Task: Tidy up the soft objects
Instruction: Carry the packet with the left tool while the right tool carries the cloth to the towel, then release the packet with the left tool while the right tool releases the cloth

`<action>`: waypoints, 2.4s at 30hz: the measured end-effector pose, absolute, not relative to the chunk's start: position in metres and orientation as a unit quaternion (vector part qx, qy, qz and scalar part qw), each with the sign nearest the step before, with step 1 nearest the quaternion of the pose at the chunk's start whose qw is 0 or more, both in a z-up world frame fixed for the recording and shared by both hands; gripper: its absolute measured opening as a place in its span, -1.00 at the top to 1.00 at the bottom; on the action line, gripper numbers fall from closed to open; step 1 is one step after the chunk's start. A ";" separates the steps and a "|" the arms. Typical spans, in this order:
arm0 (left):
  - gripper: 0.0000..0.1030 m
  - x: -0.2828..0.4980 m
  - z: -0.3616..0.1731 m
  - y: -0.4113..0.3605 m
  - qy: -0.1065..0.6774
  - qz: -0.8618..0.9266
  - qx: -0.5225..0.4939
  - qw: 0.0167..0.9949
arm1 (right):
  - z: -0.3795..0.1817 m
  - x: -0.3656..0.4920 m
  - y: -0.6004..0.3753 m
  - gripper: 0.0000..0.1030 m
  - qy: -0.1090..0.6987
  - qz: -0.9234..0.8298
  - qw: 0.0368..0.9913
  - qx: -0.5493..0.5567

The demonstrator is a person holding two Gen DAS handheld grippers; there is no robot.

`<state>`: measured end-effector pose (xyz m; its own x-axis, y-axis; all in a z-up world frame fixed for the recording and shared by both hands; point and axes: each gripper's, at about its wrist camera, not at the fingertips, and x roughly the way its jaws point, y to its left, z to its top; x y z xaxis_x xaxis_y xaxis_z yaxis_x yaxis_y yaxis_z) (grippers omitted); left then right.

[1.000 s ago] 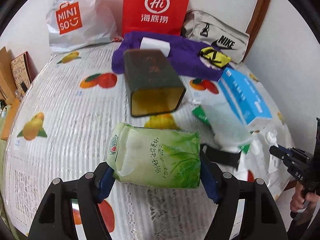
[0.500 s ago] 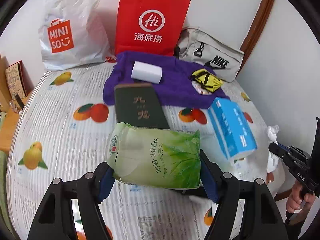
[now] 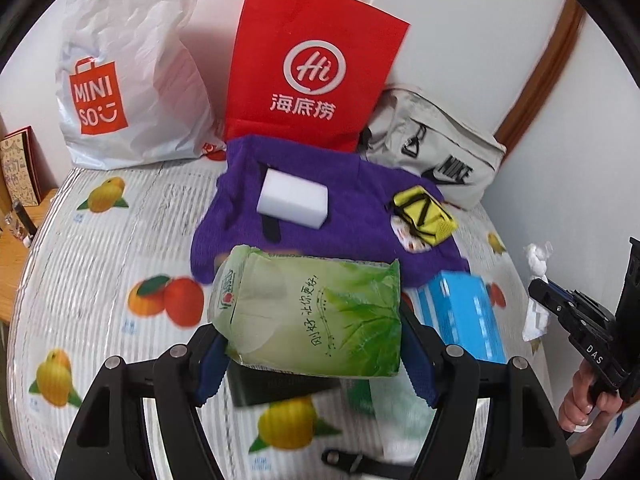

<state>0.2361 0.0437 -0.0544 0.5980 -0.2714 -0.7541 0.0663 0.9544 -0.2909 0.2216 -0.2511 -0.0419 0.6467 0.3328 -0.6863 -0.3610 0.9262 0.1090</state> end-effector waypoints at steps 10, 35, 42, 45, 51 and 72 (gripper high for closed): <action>-0.40 0.294 -0.058 0.061 0.444 -0.074 -0.151 0.880 | -0.053 0.297 -0.247 0.82 0.393 0.192 0.898 -0.042; -0.43 0.384 -0.114 0.035 0.498 -0.070 -0.097 0.859 | -0.123 0.388 -0.228 0.82 0.473 0.201 0.853 -0.089; -0.69 0.386 -0.116 0.027 0.498 -0.081 -0.081 0.860 | -0.130 0.393 -0.230 0.82 0.480 0.192 0.851 -0.094; -0.69 0.386 -0.116 0.028 0.499 -0.079 -0.087 0.859 | -0.133 0.396 -0.228 0.82 0.484 0.194 0.849 -0.091; -0.69 0.378 -0.108 0.033 0.495 -0.079 -0.088 0.860 | -0.139 0.404 -0.228 0.81 0.494 0.193 0.844 -0.083; -0.68 0.271 -0.063 0.040 0.433 -0.112 -0.104 0.888 | -0.085 0.327 -0.242 0.02 0.451 0.195 0.870 -0.048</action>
<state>0.2709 0.0402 -0.0625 0.5996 -0.2886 -0.7464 0.1090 0.9534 -0.2812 0.3266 -0.2416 -0.0847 0.5179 0.2958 -0.8027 -0.3826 0.9193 0.0918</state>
